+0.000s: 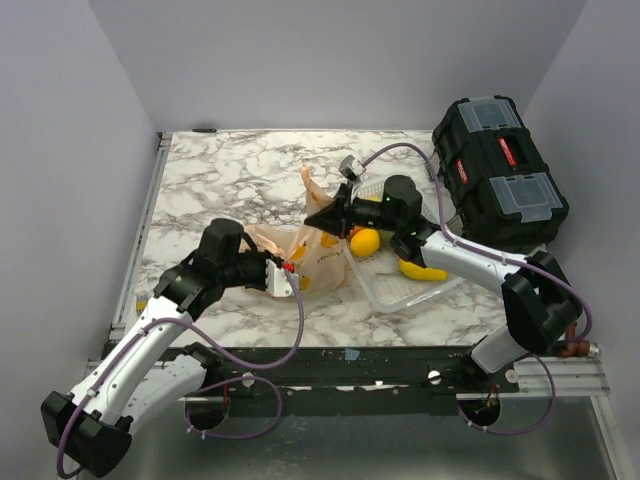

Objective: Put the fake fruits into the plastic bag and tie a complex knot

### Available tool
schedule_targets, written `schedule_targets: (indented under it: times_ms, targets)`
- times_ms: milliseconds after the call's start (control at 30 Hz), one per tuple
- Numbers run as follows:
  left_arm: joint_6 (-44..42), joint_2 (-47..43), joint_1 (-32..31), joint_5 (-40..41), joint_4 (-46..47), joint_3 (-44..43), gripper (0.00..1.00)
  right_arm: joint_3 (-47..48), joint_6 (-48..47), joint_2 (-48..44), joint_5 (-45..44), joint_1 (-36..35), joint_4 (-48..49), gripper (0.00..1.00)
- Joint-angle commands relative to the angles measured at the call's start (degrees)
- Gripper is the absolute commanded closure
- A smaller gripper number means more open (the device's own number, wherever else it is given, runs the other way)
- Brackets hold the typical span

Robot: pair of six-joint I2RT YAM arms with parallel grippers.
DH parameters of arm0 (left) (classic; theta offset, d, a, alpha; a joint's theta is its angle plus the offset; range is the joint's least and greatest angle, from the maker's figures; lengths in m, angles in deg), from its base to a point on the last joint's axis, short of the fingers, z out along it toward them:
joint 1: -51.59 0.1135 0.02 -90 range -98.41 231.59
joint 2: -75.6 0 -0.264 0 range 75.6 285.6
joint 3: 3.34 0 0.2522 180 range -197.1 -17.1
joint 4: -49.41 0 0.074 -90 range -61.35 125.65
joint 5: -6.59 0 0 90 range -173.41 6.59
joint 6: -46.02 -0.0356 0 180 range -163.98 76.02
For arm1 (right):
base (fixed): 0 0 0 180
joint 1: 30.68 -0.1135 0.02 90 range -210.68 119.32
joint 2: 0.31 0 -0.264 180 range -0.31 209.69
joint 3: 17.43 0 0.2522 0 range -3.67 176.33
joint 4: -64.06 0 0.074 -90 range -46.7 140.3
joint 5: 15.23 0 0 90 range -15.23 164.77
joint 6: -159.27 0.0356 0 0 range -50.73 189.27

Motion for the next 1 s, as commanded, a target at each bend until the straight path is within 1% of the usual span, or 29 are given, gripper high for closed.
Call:
schedule_targets:
  times_ms: [0, 67, 200, 367, 467, 500, 533, 600, 667, 700, 733, 767, 833, 900, 967]
  targets:
    - [-2.8, -0.4, -4.5, 2.2, 4.4, 7.6, 0.93, 1.3, 6.3, 3.5, -9.7, 0.2, 2.6, 0.99]
    - [-1.1, 1.1, -5.2, 4.0, 7.4, 9.4, 0.98, 1.8, 6.9, 4.6, -12.3, -0.3, 1.7, 0.99]
    - [-0.3, 4.7, -6.5, 6.6, 11.9, 12.4, 1.00, 0.2, 3.9, 6.1, -16.7, -2.0, 1.4, 0.99]
    - [-1.1, 9.4, -9.1, 9.9, 15.3, 15.7, 1.00, -2.5, 0.7, 8.4, -20.4, -3.9, 0.4, 0.99]
    - [-0.8, 10.3, -10.7, 10.7, 15.0, 16.1, 1.00, -3.1, -1.7, 10.1, -22.3, -5.1, 0.0, 0.99]
    - [0.0, 10.1, -11.0, 10.3, 13.8, 15.4, 0.98, -3.2, -1.9, 10.4, -22.7, -5.2, -0.1, 0.99]
    - [1.5, 9.6, -11.1, 9.5, 12.2, 14.1, 0.91, -3.1, -2.3, 10.6, -22.7, -5.3, -0.1, 0.99]
    - [6.6, 6.5, -11.2, 5.3, 7.7, 10.3, 0.74, -2.9, -2.7, 10.3, -22.4, -5.3, 0.1, 0.99]
    - [11.8, 1.1, -11.1, -0.6, 2.3, 5.7, 0.51, -2.8, -2.9, 9.3, -20.8, -5.3, 0.6, 0.99]
    - [13.8, -1.3, -11.2, -3.9, 0.0, 3.6, 0.44, -2.5, -3.1, 8.8, -19.5, -5.3, 0.4, 0.99]
    - [16.7, -4.0, -11.1, -6.9, -1.7, 1.3, 0.33, -2.3, -3.3, 8.5, -18.1, -5.3, -0.1, 0.99]
    - [21.0, -6.0, -11.1, -9.1, -2.2, -0.5, 0.27, -2.1, -3.5, 8.0, -17.1, -5.3, -0.5, 0.99]
    - [28.8, -8.6, -11.1, -11.2, -3.2, -4.5, 0.21, -2.0, -3.5, 7.4, -15.3, -5.3, -1.3, 0.99]
    - [36.3, -9.4, -10.8, -8.9, -3.4, -8.3, 0.20, -2.2, -3.5, 6.9, -14.6, -5.3, -1.6, 0.99]
    - [40.5, -10.2, -8.2, -5.4, -1.8, -10.1, 0.19, -2.6, -3.5, 6.6, -14.1, -5.3, -1.7, 0.99]
